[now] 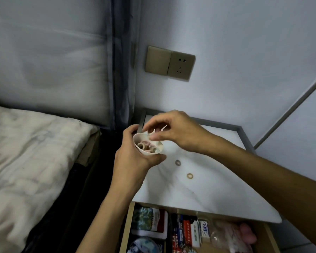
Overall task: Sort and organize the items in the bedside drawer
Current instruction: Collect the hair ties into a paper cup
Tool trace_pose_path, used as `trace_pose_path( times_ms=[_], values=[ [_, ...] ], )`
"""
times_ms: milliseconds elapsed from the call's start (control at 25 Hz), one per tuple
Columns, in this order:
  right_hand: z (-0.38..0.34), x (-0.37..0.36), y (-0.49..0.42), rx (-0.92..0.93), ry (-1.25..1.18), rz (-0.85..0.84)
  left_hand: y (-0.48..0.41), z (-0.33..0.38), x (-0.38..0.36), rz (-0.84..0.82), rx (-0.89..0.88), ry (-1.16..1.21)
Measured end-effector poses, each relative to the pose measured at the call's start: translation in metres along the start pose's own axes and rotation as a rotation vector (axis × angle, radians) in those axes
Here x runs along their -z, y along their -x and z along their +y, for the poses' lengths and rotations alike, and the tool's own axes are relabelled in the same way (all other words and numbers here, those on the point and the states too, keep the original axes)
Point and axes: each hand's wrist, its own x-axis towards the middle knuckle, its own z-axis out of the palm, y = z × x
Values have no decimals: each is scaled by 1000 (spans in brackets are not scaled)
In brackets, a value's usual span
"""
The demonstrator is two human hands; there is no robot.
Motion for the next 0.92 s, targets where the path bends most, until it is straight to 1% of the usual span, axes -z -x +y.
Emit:
trace_pose_path(
  times_ms=[80, 120, 160, 240, 320, 360, 440, 560, 680, 720, 800, 880, 920],
  values=[
    [23, 0, -12, -91, -47, 116, -4, -2, 12, 90, 13, 5],
    [40, -4, -18, -159, -21, 135, -7, -5, 19, 136, 5, -2],
    [56, -12, -23, -226, 34, 115, -10, -8, 26, 180, 0, -12],
    [87, -36, -31, -319, 135, -24, -13, -13, 37, 244, 2, -8],
    [105, -64, -34, -355, 87, -160, -15, -14, 43, 268, 5, 7],
    [109, -77, -35, -361, 65, -183, -15, -14, 44, 268, 4, 9],
    [112, -100, -34, -345, 63, -168, -17, -15, 44, 256, -1, 24],
    [111, -117, -21, -232, 48, -128, -17, -15, 42, 236, 1, 28],
    [99, -118, -2, -139, -11, -92, -13, -13, 41, 209, 12, 3],
    [95, -118, 4, -125, 4, -94, -11, -12, 40, 195, 17, 1],
    [94, -118, 14, -109, 113, -121, -9, -11, 39, 169, 25, 2],
    [95, -110, 24, -144, 195, -156, -6, -9, 36, 161, 28, -2],
    [100, -101, 28, -171, 214, -127, -5, -7, 34, 159, 30, -5]
  ],
)
